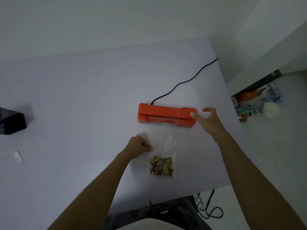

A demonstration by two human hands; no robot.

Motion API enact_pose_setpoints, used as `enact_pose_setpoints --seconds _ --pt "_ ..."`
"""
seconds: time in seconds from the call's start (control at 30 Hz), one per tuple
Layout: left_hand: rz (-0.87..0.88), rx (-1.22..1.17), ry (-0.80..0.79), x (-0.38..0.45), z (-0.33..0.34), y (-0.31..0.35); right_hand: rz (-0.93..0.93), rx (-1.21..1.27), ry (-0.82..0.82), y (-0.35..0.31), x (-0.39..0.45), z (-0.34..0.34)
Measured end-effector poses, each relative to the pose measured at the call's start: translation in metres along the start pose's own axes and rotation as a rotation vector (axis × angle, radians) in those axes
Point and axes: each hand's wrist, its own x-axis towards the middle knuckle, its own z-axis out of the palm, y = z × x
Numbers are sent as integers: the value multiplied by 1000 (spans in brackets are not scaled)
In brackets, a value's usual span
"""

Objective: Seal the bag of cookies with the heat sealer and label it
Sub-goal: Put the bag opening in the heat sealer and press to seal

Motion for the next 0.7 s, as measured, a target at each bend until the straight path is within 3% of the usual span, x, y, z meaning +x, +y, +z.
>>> enact_pose_setpoints --seconds 0.7 --pt "-1 -7 23 -2 3 1 26 16 -47 -1 -2 -2"
